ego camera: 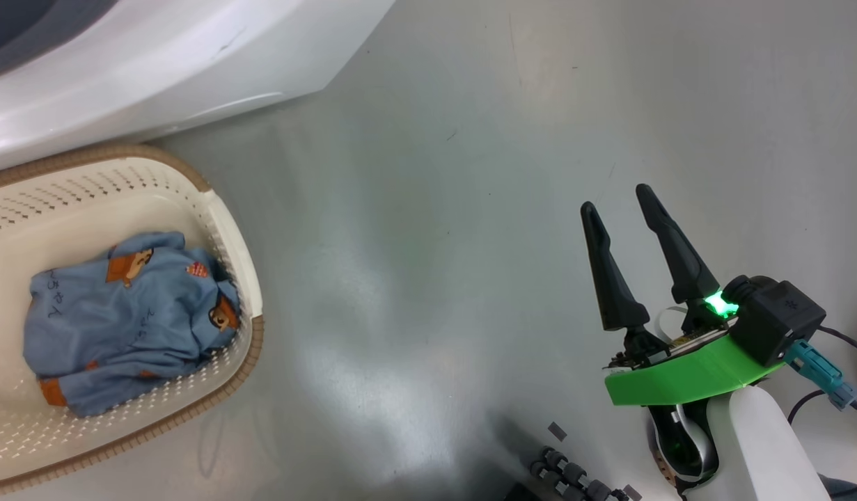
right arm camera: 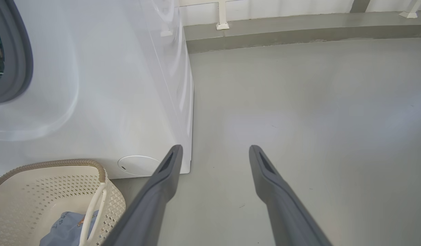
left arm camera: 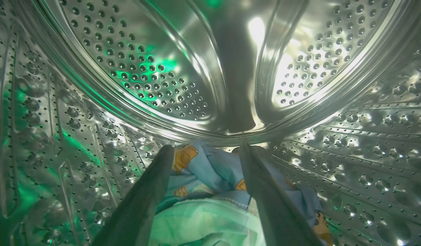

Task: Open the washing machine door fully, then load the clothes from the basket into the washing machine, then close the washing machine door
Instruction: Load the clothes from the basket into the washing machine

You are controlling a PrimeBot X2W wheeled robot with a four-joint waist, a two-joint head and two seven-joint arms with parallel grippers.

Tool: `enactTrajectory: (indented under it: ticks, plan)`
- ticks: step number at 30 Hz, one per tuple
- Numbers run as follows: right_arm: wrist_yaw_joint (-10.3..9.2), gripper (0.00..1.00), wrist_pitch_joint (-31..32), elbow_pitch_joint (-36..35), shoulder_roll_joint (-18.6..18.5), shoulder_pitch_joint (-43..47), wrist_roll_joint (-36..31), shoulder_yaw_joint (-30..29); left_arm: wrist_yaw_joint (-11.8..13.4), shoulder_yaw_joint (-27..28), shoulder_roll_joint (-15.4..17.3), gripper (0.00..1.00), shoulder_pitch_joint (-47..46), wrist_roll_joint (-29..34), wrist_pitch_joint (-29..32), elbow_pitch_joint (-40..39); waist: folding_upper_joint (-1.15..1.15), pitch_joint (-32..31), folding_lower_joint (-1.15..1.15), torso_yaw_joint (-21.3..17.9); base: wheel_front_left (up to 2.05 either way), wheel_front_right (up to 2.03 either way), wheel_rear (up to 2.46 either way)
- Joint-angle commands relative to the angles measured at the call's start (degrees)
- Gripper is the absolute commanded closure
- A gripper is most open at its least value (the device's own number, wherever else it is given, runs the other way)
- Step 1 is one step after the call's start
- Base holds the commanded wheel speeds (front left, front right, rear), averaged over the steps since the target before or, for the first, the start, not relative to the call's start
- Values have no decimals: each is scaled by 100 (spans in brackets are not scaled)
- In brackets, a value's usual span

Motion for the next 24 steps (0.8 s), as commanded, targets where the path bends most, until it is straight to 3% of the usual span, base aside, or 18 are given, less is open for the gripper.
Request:
enactTrajectory:
  ticks: [1,24]
  plan:
    - [9,0,-26,-115,-65,140,-64,85,17,16,199,0,-27,-60,-40,-129,0,-1,0,4,0,0,0]
    - [9,0,-26,-147,-65,103,-77,87,144,116,131,0,479,-133,-47,-921,0,84,0,30,0,0,0]
